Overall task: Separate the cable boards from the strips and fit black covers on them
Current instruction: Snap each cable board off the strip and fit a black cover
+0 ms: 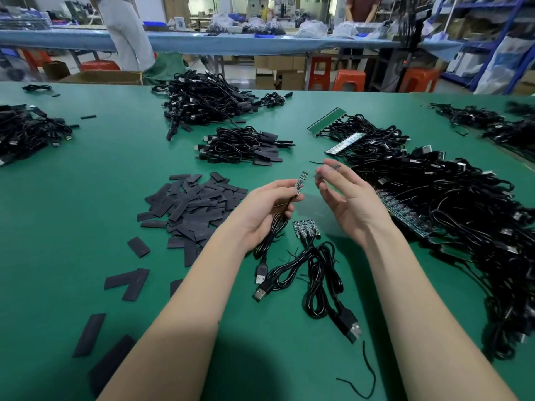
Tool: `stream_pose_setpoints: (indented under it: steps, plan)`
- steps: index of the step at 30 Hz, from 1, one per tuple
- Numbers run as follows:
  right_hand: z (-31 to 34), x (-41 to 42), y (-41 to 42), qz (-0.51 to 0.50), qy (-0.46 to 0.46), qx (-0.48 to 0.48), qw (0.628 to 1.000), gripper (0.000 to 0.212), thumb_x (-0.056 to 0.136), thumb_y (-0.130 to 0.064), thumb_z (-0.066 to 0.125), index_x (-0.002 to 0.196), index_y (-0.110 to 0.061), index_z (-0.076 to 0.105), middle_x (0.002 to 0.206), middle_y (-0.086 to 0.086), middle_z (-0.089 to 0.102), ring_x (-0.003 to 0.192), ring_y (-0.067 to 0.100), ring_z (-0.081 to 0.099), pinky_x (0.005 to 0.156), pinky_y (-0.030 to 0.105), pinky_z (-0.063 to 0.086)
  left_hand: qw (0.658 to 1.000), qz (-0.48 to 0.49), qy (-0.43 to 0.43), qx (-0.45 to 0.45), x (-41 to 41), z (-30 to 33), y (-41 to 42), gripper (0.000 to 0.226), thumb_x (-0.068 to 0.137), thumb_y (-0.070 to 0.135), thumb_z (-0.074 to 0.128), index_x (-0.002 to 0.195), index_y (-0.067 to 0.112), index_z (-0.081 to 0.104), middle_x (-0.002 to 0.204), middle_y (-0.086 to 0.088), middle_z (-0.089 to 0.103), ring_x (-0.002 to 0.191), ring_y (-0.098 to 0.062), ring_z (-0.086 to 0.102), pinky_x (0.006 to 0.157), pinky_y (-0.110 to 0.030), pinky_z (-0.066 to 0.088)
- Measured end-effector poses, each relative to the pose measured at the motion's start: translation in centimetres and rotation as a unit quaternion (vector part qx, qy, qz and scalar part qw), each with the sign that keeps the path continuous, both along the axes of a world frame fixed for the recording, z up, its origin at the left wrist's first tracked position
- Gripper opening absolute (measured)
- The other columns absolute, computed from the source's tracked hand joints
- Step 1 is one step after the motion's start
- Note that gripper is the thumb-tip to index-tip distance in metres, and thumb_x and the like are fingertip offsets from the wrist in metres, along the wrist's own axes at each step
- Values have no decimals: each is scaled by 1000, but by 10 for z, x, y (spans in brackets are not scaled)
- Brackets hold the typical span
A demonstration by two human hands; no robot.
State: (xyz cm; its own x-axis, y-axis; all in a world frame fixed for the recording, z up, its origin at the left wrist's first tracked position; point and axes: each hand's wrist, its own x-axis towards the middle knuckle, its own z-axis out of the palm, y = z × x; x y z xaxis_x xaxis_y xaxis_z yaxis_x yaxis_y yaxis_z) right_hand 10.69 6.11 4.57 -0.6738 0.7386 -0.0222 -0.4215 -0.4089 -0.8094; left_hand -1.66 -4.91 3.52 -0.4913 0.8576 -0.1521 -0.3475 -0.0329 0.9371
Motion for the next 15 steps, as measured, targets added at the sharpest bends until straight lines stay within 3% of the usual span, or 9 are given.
stream_pose_setpoints:
  steps: [7,11,15]
  plan:
    - [-2,-3,0,-20,13,15,1000,7,86,-5,72,93,-7,72,83,4,74,78,11,70,74,16,56,995,-41,-93,8,-3,2,-3,16,97,6,56,110,7,65,76,-5,71,58,-12,53,57,-21,49]
    - [-1,-4,-1,-33,8,31,999,6,86,-3,72,91,-6,72,81,2,73,76,9,69,72,15,55,994,-52,-91,5,-3,2,-4,26,97,7,56,121,1,63,76,-5,71,59,-11,54,57,-19,50]
    - [-1,-3,-1,-40,-17,61,997,5,87,-1,71,90,-5,72,82,3,71,76,9,68,74,16,55,995,-55,-84,6,-2,4,-5,23,97,6,56,117,2,65,77,-5,70,60,-10,53,57,-19,49]
